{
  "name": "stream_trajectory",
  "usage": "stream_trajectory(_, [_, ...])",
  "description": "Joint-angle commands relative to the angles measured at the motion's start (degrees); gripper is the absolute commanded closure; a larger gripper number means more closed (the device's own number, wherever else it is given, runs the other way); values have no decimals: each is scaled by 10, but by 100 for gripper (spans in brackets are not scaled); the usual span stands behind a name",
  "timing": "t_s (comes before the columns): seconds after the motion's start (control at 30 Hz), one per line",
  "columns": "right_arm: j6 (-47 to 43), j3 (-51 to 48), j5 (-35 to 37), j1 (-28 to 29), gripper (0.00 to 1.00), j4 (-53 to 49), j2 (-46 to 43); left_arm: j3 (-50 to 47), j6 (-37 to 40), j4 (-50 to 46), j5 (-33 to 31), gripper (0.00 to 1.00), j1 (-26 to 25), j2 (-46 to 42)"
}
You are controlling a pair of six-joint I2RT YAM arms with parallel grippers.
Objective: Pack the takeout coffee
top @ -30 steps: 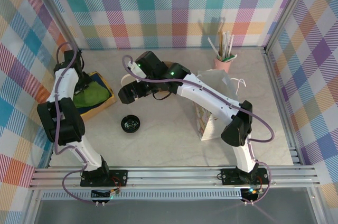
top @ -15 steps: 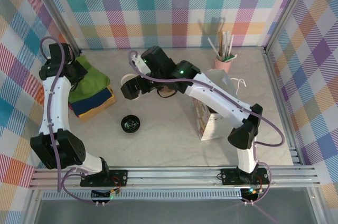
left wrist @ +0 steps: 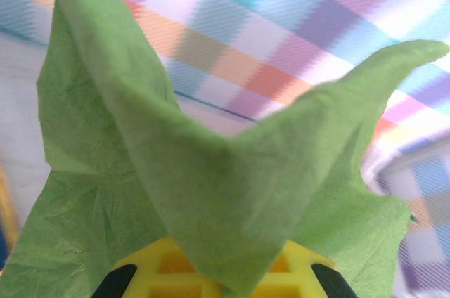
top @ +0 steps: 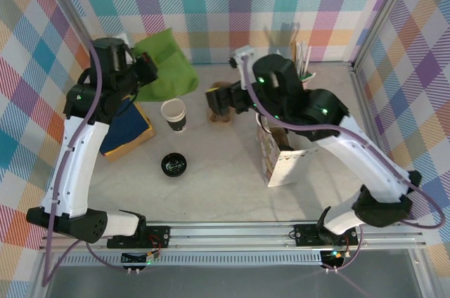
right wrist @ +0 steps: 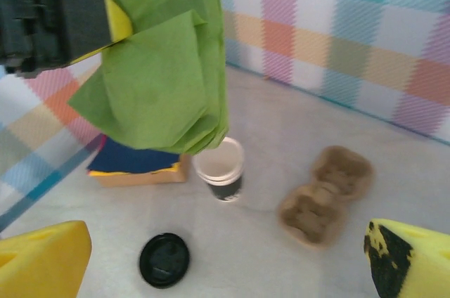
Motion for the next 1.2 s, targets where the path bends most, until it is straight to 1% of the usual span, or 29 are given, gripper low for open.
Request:
stream_trajectory(0.0, [-3, -55, 113, -8, 1, 2, -57, 27, 2, 58, 5, 100, -79, 7])
stream_trajectory(0.13, [23, -127, 175, -21, 1, -5, -145, 57, 0, 103, 22, 100, -177, 44])
stream_trajectory(0.23, [37, -171, 228, -25, 1, -13, -204, 73, -19, 145, 50, 100, -234, 79])
stream_trajectory(0.37, [62, -188, 296, -27, 1, -64, -257, 84, -57, 220, 90, 100, -287, 123])
stream_trajectory(0.43, [74, -188, 326, -27, 1, -96, -279, 90, -74, 251, 99, 100, -310, 144])
stream_trajectory(0.53, [83, -195, 348, -28, 1, -119, -313, 92, -94, 297, 97, 100, -335, 170])
stream_trajectory(0.63, [92, -202, 355, -27, 1, -137, -346, 90, -127, 364, 115, 100, -353, 196])
stream_trajectory(0.73, [100, -207, 358, -27, 1, -147, -372, 112, -138, 388, 122, 100, -373, 229])
stream_trajectory(0.8, [103, -212, 357, -27, 1, -148, -384, 109, -158, 421, 129, 99, -381, 248])
stream_trajectory(0.93, [107, -218, 355, -27, 1, -163, -380, 136, -159, 419, 128, 99, -401, 288])
stream_trajectory(1.03, [106, -218, 356, -27, 1, -164, -377, 168, -133, 384, 117, 99, -413, 309])
stream_trajectory(1.17, [97, -225, 355, -27, 1, -149, -383, 131, -136, 391, 108, 99, -413, 308])
